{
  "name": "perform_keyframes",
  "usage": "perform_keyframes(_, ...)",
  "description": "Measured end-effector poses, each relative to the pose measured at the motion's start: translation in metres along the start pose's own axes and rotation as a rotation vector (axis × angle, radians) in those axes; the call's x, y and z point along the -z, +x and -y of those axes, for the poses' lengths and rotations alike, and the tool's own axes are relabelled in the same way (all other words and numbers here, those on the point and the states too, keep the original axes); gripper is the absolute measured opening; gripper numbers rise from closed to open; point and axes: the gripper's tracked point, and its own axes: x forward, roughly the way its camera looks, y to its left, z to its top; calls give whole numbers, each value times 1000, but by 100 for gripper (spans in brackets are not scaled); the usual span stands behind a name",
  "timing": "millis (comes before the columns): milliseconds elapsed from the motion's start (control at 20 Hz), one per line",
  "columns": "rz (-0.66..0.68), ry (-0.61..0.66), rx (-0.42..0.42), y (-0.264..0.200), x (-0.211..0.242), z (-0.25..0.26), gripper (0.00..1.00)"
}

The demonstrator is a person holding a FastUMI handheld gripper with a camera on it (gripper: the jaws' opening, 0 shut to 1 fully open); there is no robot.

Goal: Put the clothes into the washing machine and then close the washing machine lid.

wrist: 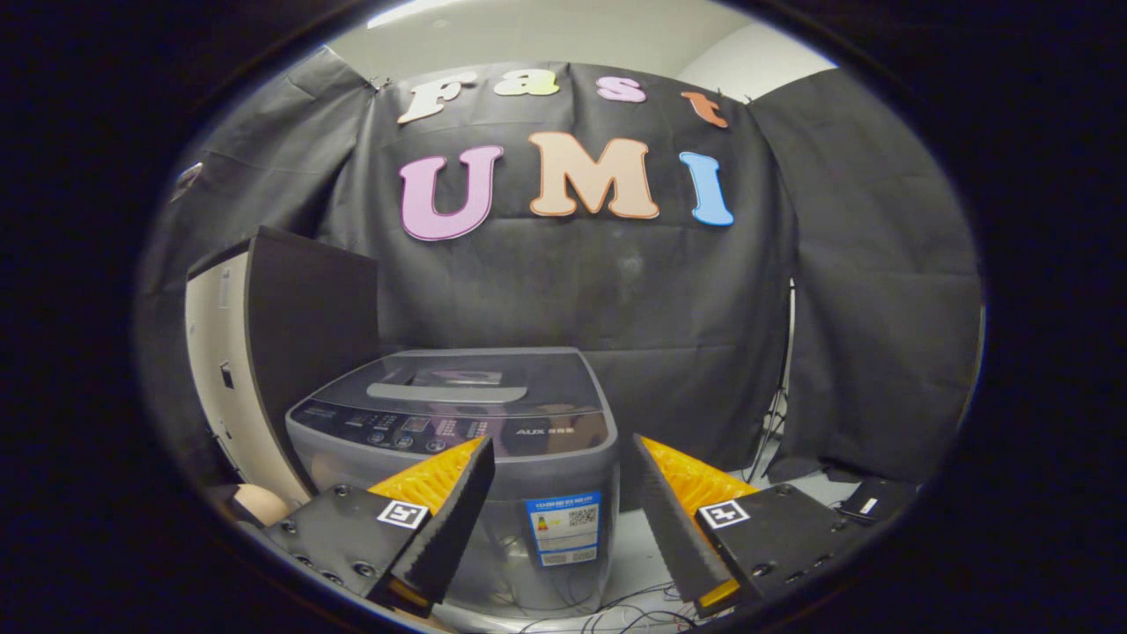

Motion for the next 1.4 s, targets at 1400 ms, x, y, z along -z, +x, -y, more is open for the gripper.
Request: perform_keyframes(1400,29,-34,-81,-57,-6,-16,96)
